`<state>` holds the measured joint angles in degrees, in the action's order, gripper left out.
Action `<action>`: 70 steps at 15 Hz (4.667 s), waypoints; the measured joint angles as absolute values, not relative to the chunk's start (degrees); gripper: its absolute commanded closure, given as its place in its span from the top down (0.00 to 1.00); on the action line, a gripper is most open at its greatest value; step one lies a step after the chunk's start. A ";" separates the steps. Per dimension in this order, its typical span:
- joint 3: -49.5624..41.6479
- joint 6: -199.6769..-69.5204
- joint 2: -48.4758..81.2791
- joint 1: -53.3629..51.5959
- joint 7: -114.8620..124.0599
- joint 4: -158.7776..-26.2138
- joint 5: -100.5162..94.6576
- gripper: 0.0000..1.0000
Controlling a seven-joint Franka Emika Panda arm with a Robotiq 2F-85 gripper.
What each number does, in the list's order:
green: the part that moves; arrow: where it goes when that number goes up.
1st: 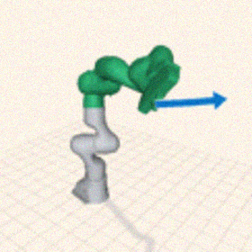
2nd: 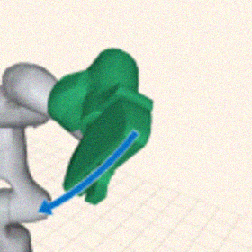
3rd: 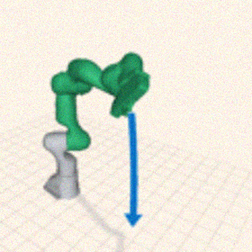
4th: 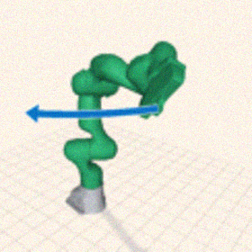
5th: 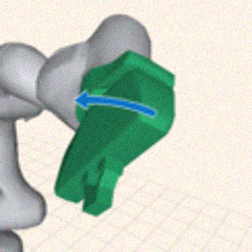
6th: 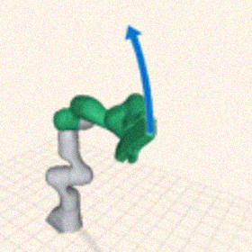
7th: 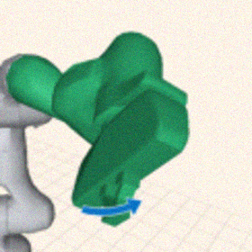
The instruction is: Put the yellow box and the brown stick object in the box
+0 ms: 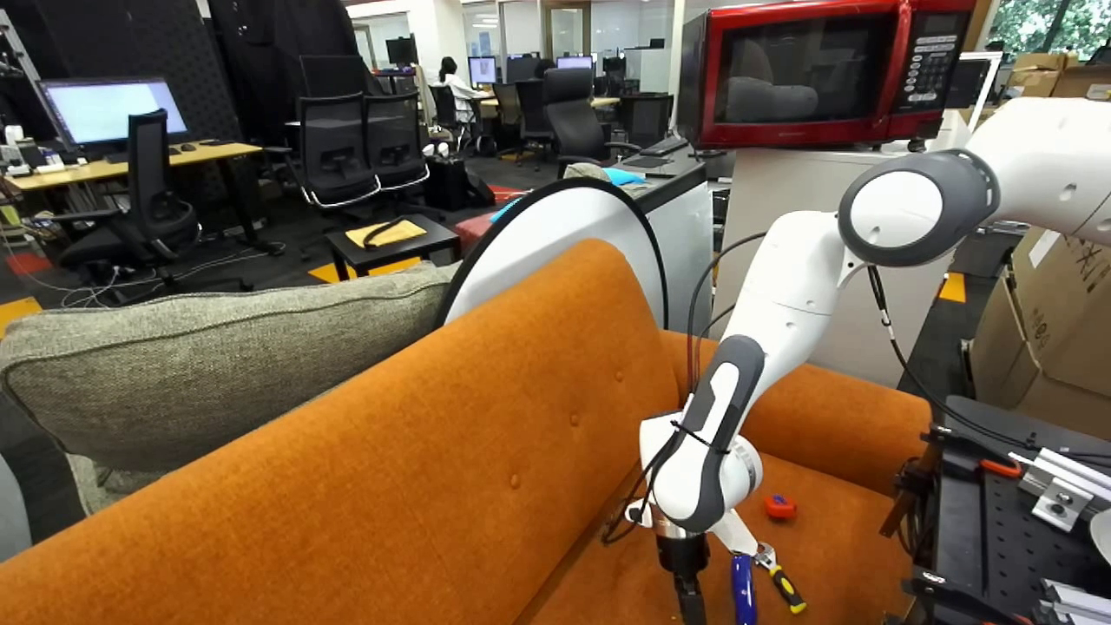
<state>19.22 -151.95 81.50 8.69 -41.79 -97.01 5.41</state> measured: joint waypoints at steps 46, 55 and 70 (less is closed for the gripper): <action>18.31 -169.10 78.46 7.71 -26.19 -100.77 -1.99 0.04; 31.36 -166.72 74.75 15.68 -29.45 -109.60 -8.50 0.04; 36.54 -142.03 84.27 11.93 -42.44 -95.23 -3.10 1.00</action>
<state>36.54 -142.03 84.27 11.93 -42.44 -95.23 -3.10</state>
